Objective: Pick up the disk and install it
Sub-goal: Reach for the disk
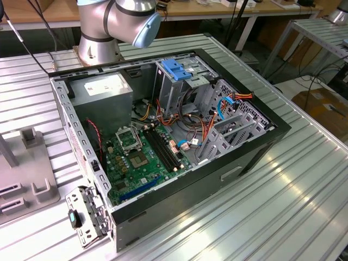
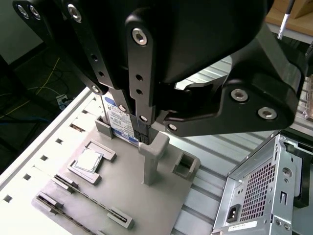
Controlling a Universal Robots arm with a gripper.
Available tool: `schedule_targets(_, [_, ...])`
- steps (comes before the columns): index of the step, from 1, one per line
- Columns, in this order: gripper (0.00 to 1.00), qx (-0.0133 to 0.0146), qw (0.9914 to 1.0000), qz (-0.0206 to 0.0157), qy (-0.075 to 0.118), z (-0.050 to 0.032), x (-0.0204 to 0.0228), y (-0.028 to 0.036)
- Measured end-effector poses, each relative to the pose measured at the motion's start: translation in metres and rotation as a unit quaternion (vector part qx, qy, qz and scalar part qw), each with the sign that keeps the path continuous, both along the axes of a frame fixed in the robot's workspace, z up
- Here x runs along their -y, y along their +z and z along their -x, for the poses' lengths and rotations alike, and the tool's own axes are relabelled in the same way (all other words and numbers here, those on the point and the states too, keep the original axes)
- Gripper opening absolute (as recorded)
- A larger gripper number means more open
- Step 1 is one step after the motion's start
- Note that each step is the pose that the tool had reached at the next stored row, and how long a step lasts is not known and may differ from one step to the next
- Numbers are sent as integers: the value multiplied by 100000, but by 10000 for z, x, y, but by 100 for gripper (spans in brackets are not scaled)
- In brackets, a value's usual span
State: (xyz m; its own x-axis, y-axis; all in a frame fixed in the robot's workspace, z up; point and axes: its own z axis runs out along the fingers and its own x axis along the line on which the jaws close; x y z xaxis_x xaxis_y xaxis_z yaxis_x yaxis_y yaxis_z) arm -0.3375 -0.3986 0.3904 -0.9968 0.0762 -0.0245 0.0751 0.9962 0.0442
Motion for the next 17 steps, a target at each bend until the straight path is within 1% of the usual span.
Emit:
schedule_targets(9, [11, 0, 100000, 2, -1, 4, 0, 0])
schedule_targets(17, [11, 0, 100000, 0, 5, 79, 0, -2])
